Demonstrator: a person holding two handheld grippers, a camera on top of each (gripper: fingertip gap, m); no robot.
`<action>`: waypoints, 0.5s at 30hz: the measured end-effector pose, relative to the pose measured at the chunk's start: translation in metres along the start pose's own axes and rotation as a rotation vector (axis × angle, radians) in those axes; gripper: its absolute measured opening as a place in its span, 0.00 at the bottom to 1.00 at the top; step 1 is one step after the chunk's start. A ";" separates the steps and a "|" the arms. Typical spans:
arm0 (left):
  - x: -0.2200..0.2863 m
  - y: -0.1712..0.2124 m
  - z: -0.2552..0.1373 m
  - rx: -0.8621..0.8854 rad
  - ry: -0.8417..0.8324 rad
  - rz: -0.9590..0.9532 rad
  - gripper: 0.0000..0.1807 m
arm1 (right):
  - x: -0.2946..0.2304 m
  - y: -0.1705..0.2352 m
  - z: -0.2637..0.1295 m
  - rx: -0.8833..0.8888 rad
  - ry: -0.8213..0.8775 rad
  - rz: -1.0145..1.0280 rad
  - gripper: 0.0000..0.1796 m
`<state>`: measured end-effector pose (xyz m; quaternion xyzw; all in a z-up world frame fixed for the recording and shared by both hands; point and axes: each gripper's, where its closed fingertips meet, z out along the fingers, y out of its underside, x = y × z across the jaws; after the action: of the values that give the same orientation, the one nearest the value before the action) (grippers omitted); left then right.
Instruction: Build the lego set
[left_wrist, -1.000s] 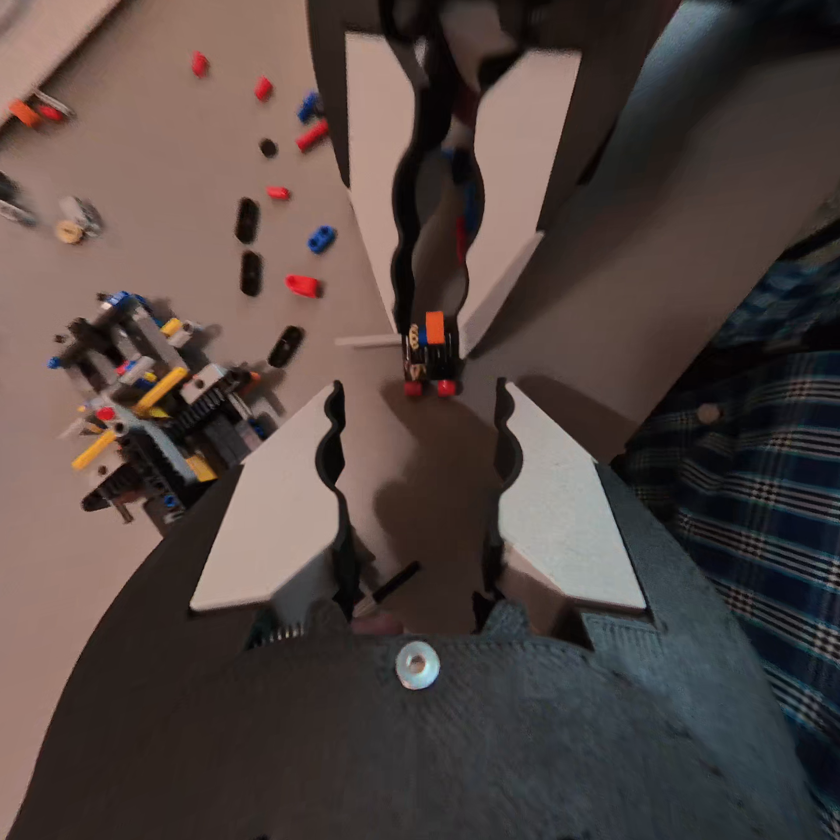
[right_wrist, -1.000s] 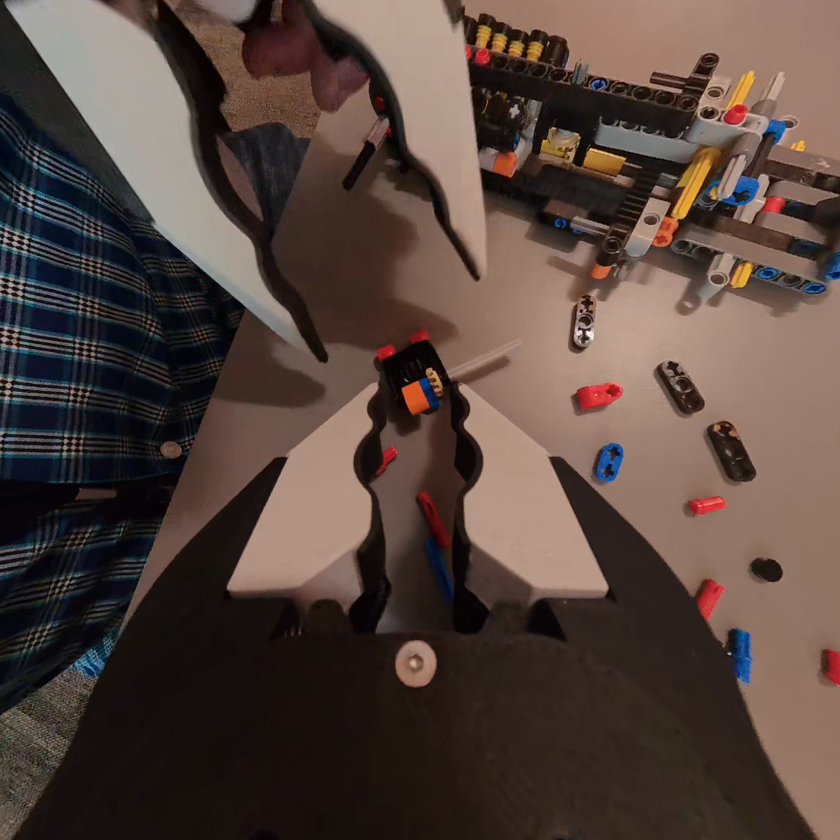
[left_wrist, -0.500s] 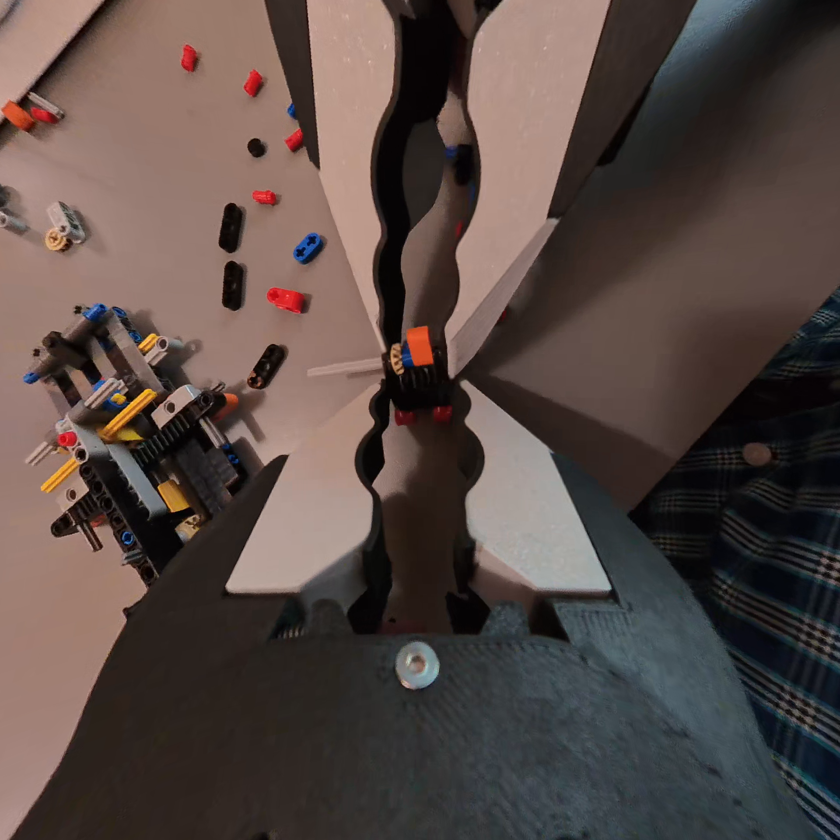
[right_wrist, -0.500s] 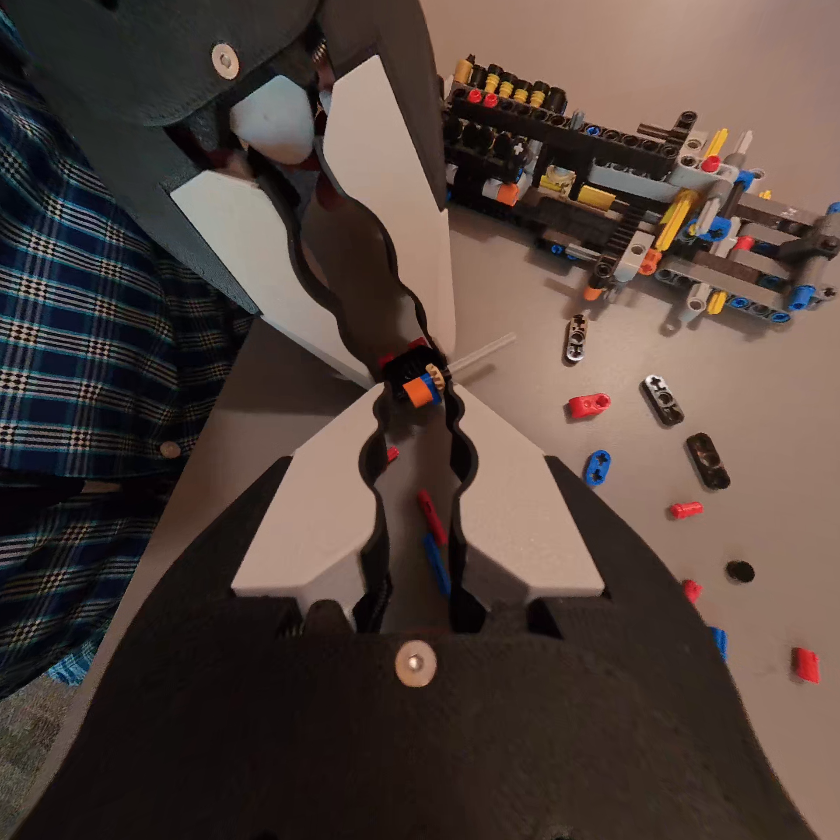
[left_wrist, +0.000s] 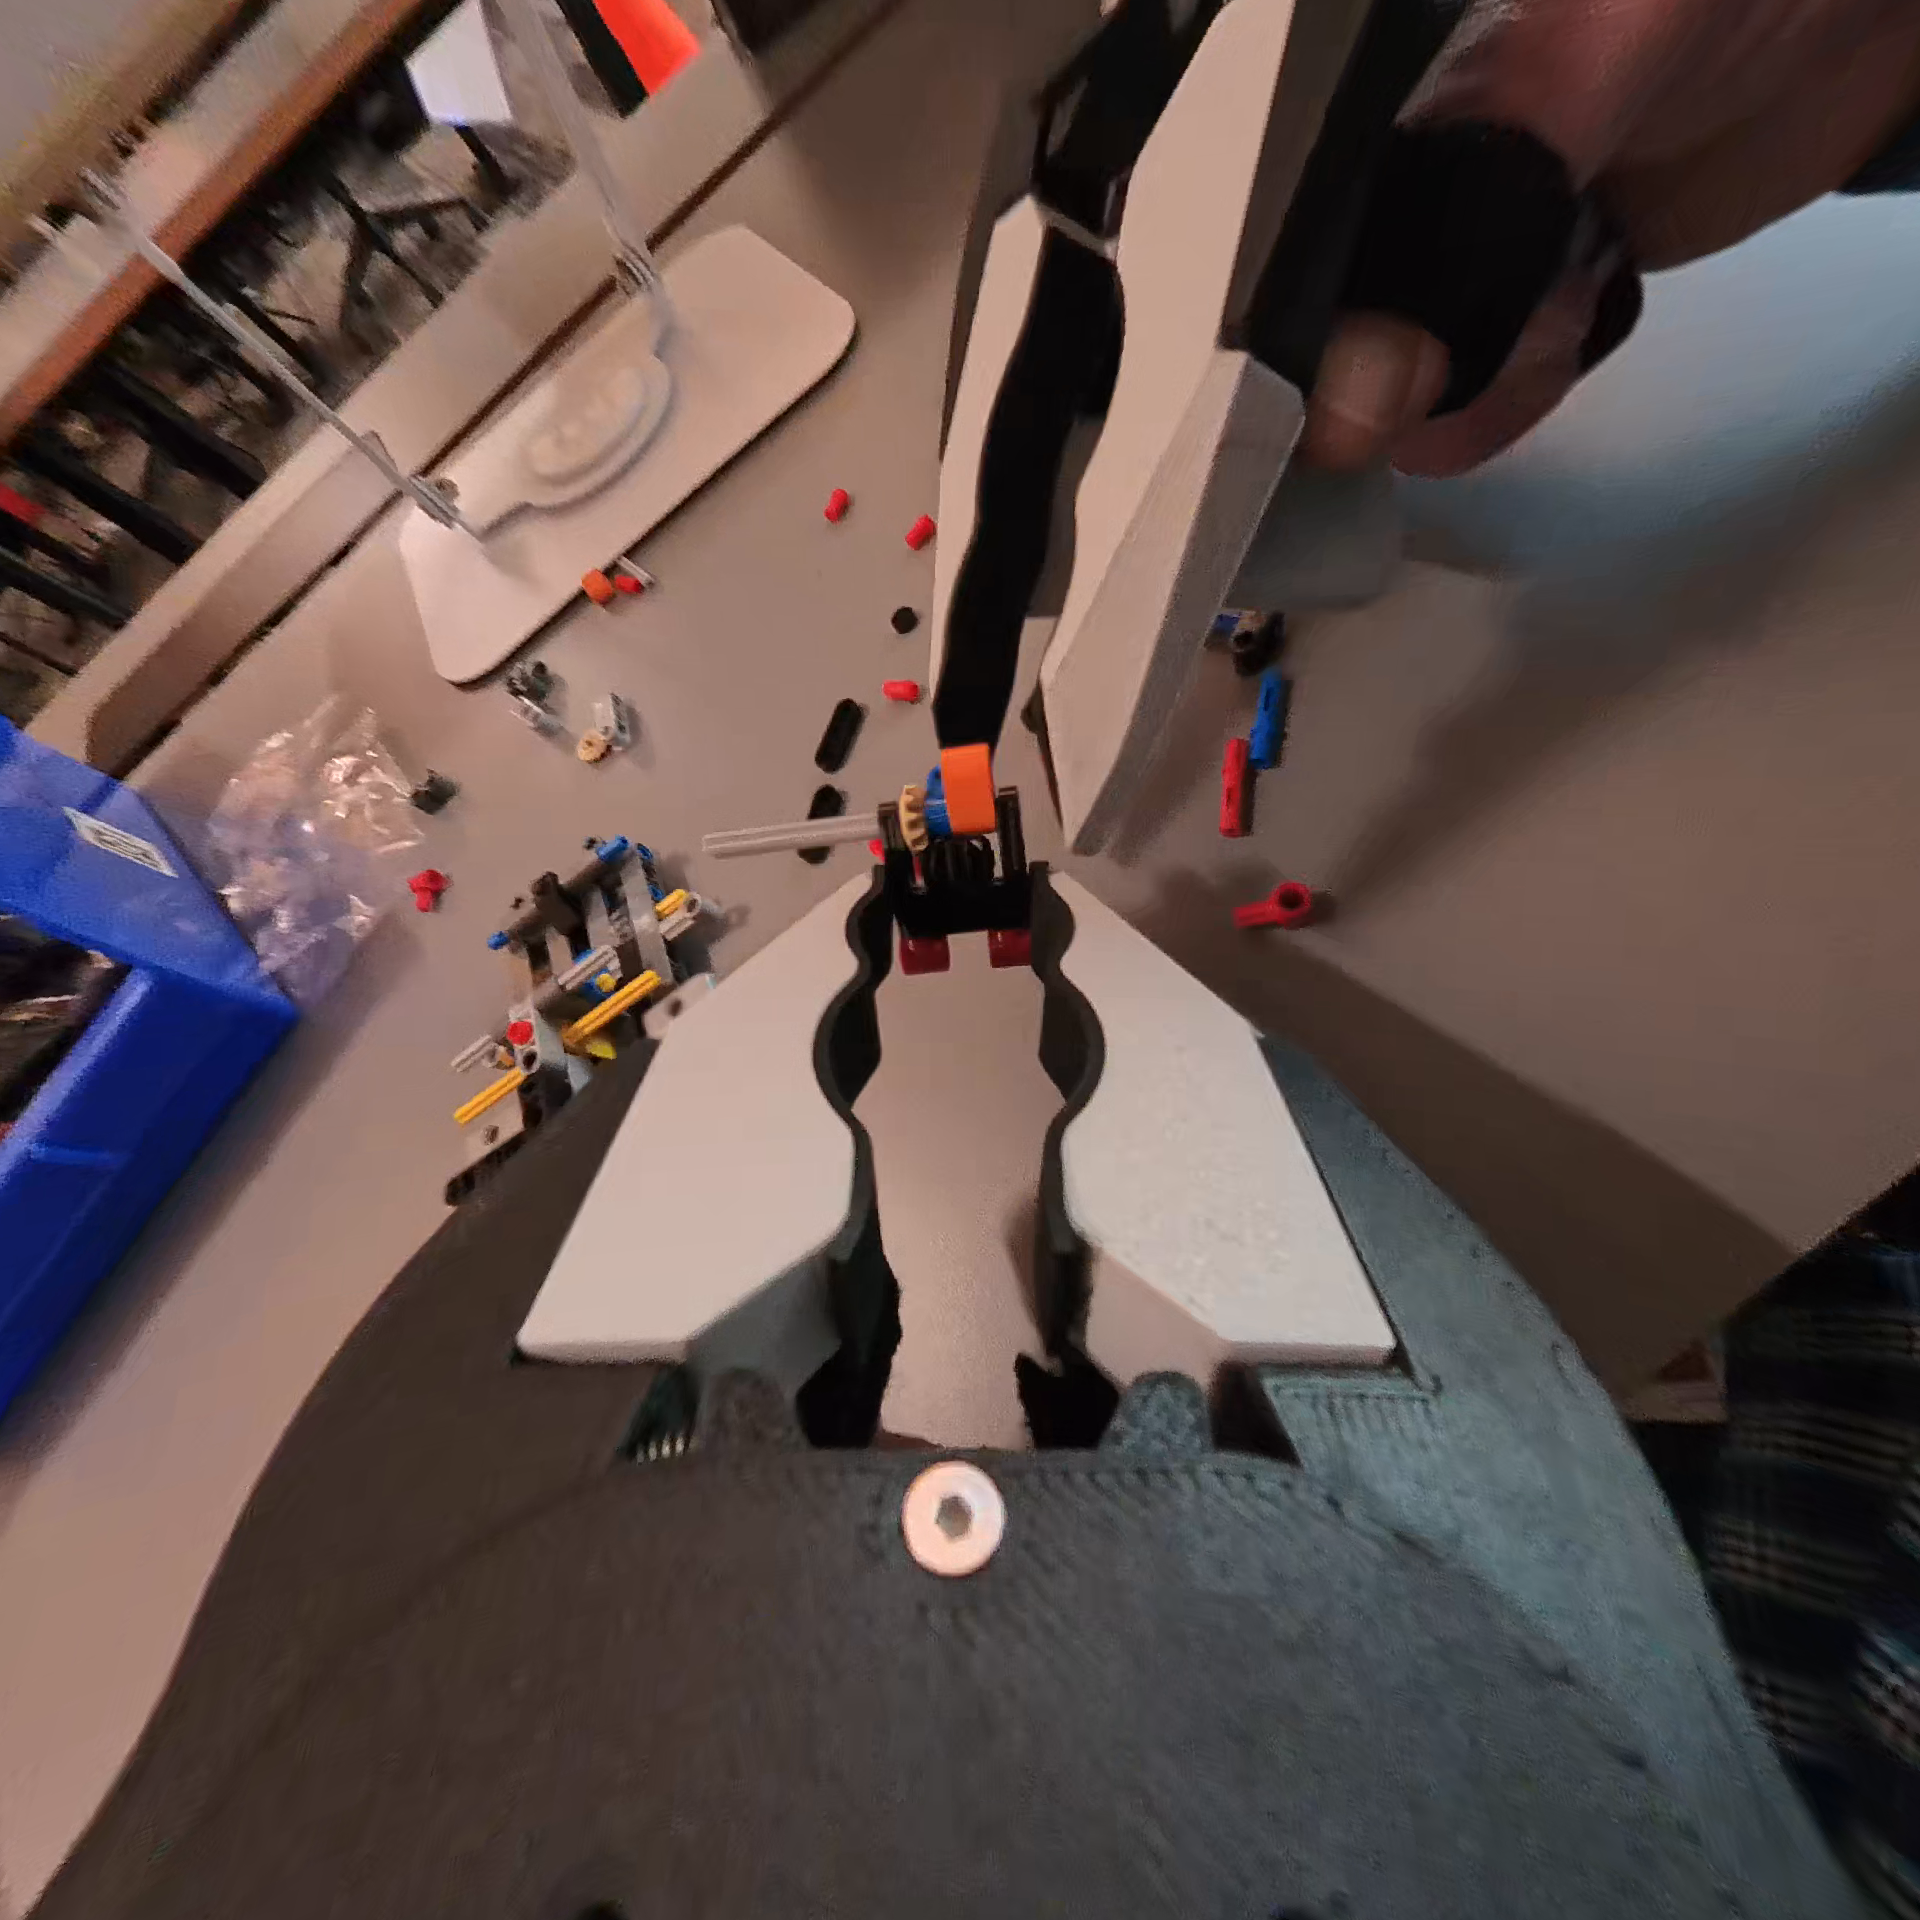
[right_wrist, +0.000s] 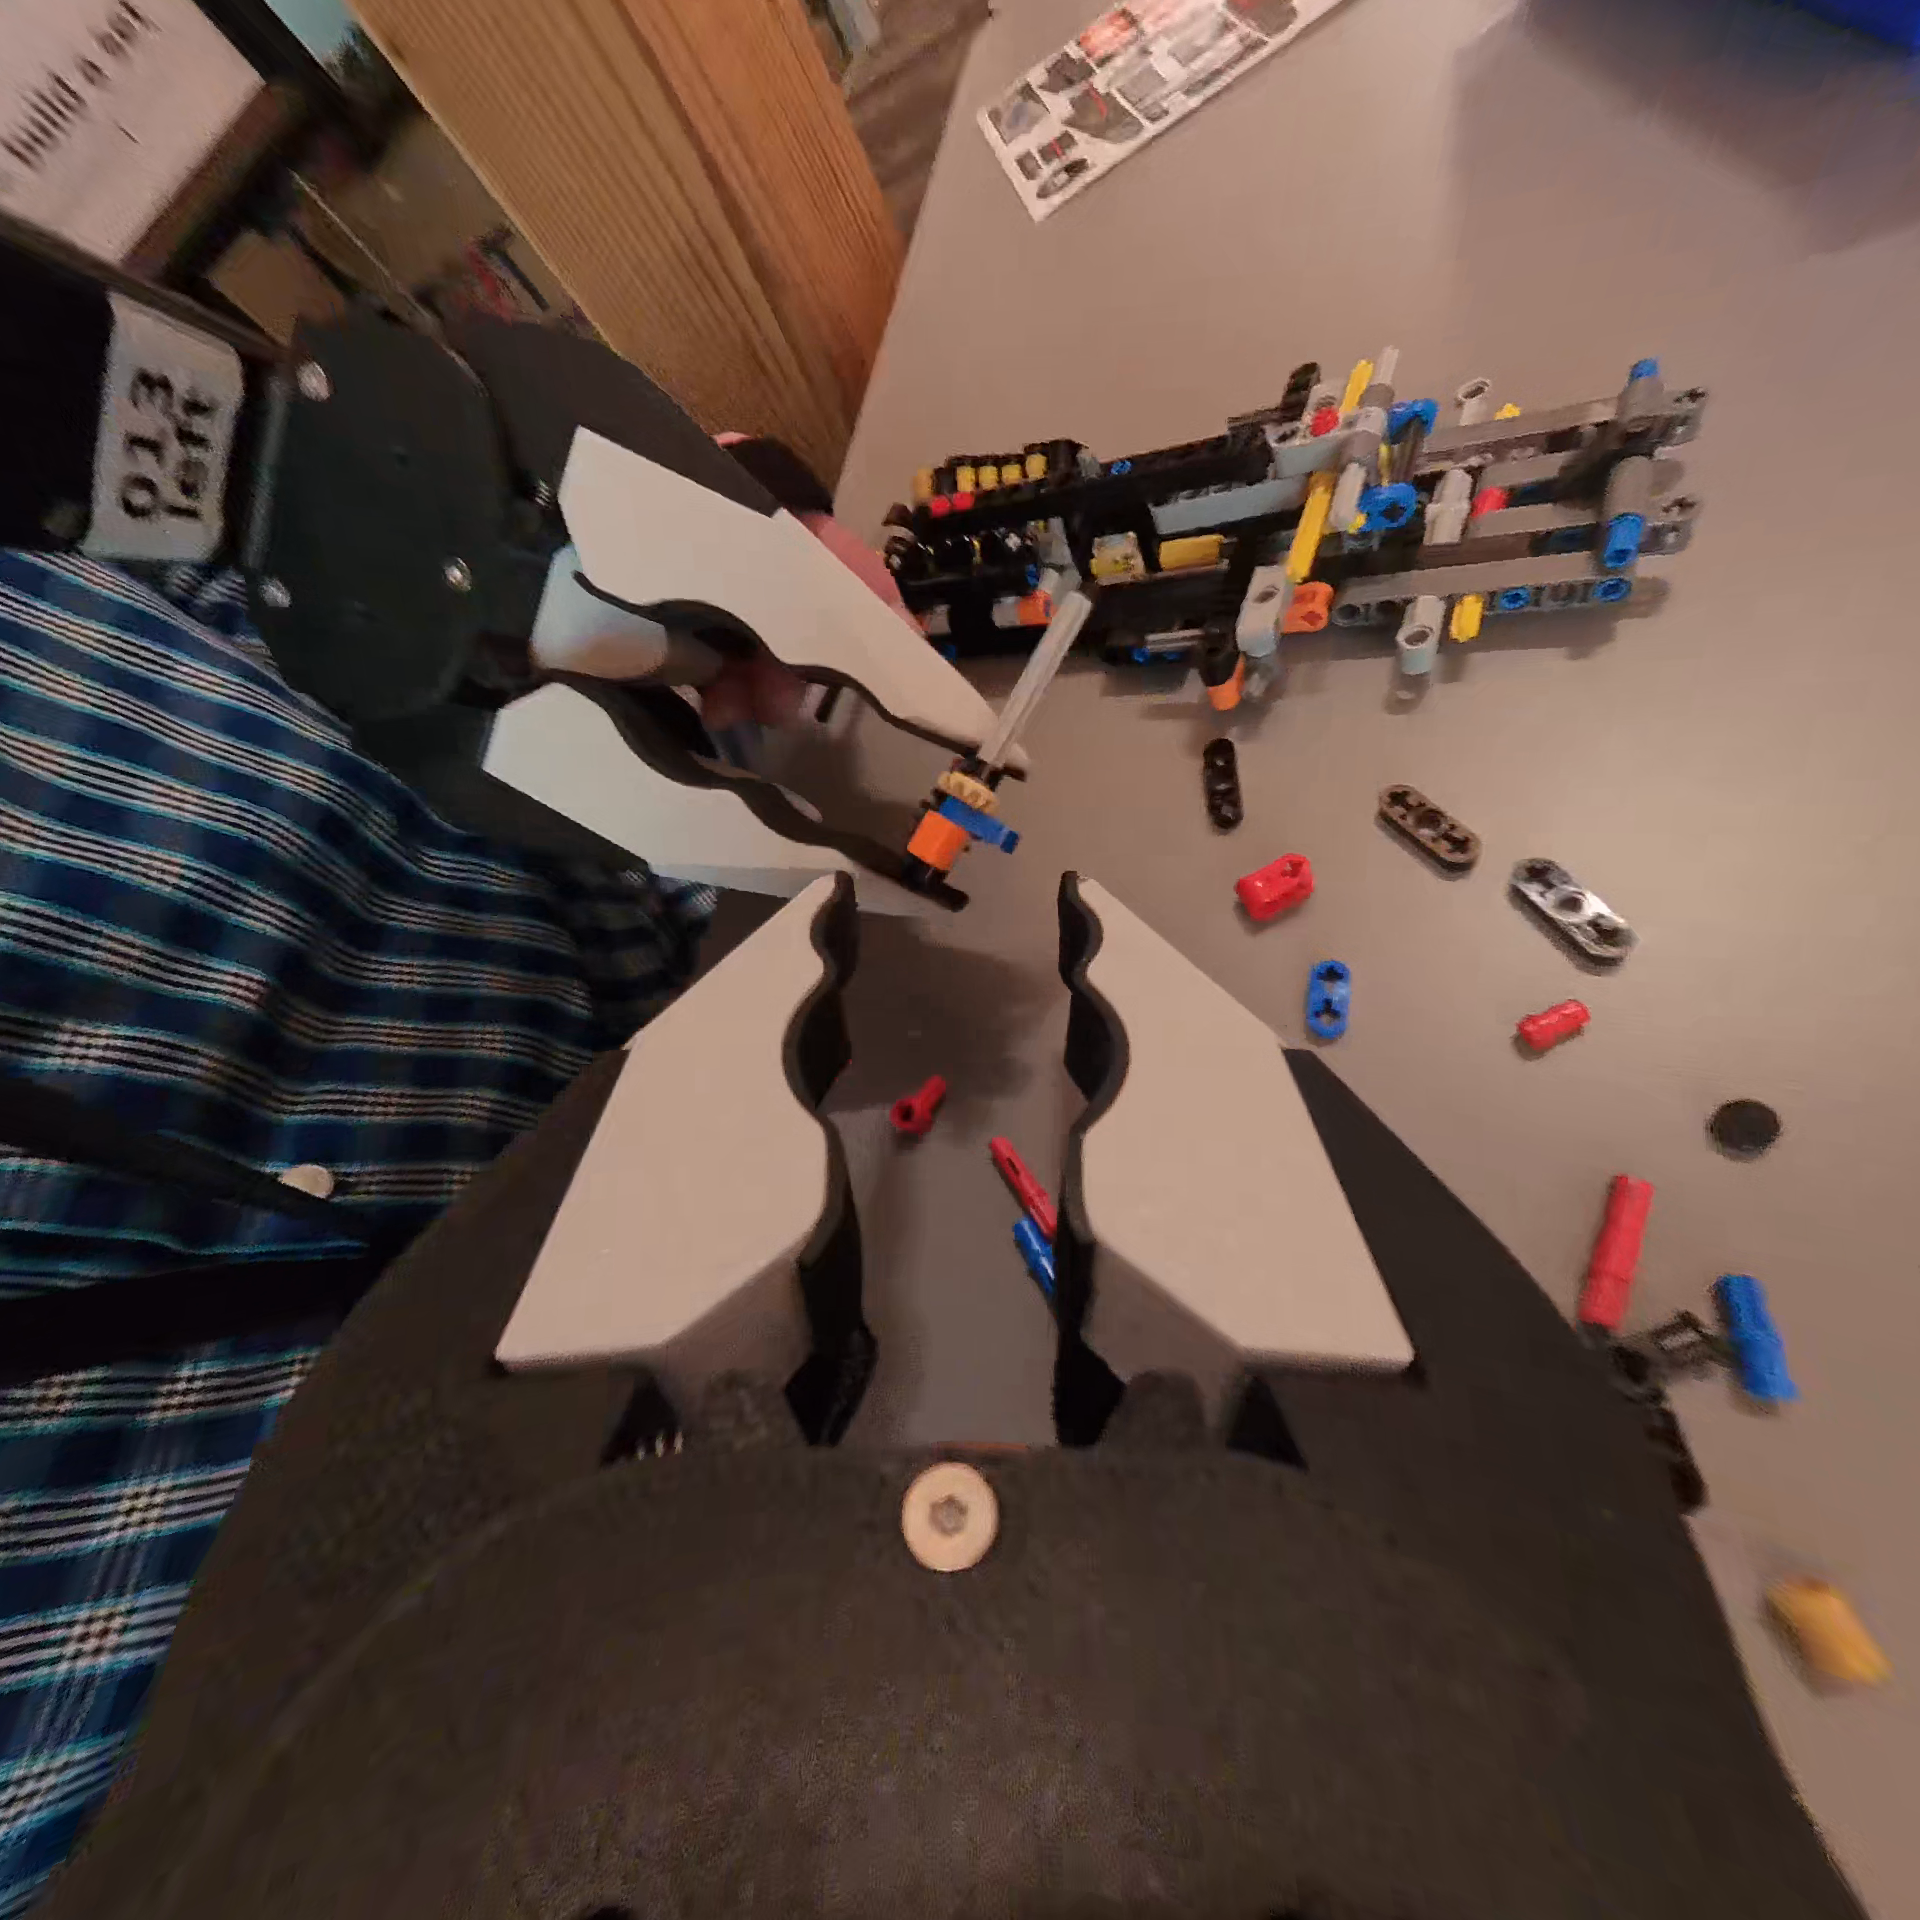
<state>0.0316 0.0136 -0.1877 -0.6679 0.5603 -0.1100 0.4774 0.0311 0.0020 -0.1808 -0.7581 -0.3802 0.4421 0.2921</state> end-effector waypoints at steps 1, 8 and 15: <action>0.000 -0.002 0.000 0.008 -0.009 0.016 0.14 | -0.005 -0.003 0.002 0.018 -0.024 0.009 0.20; -0.006 -0.012 0.000 0.079 -0.109 0.078 0.14 | -0.004 -0.017 0.003 0.126 -0.048 0.096 0.10; -0.005 -0.013 -0.002 0.102 -0.043 0.060 0.23 | 0.005 -0.015 -0.002 0.067 0.105 -0.100 0.10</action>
<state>0.0366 0.0155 -0.1753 -0.6278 0.5635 -0.1095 0.5256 0.0298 0.0141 -0.1706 -0.7502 -0.3868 0.3990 0.3584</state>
